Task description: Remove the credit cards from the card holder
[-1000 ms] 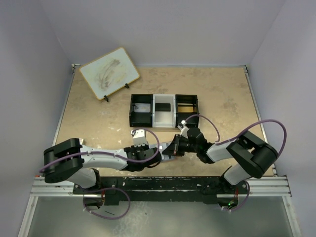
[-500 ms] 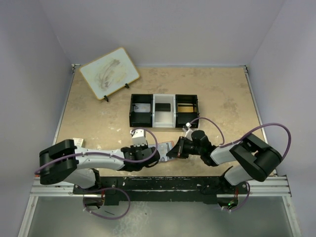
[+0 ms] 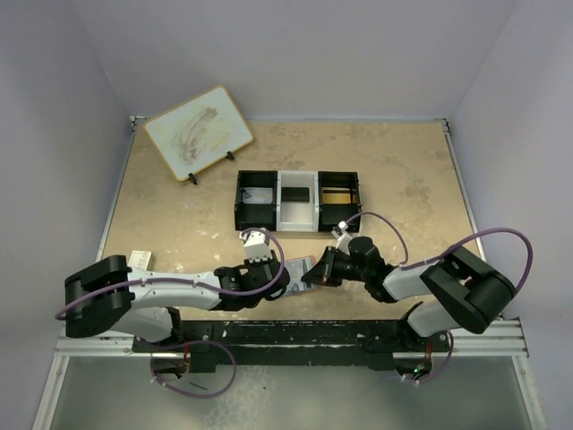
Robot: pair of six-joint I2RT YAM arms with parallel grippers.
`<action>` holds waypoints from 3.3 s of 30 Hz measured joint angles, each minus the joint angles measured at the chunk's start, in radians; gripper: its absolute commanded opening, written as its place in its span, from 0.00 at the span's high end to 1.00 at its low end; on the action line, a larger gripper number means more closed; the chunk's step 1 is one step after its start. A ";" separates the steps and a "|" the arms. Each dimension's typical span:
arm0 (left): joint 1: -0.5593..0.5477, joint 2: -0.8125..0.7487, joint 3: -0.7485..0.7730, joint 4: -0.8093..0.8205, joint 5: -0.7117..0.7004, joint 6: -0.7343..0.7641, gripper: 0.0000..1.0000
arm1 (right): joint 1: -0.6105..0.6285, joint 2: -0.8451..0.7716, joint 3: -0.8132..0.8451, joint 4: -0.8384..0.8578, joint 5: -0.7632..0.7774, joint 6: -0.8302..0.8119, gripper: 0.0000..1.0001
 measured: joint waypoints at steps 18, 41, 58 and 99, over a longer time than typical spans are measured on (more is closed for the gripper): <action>-0.002 0.118 -0.069 0.162 0.014 -0.075 0.93 | 0.000 -0.029 -0.020 0.039 0.021 0.000 0.82; -0.010 0.048 -0.078 0.062 -0.019 -0.099 0.87 | 0.000 -0.022 0.040 0.029 0.000 -0.034 1.00; 0.230 -0.506 -0.005 -0.303 -0.071 0.085 0.32 | 0.000 -0.533 0.089 -0.176 0.202 -0.559 1.00; 0.971 -0.618 0.200 -0.584 0.048 0.504 0.27 | 0.060 0.563 1.308 -0.732 0.292 -1.513 1.00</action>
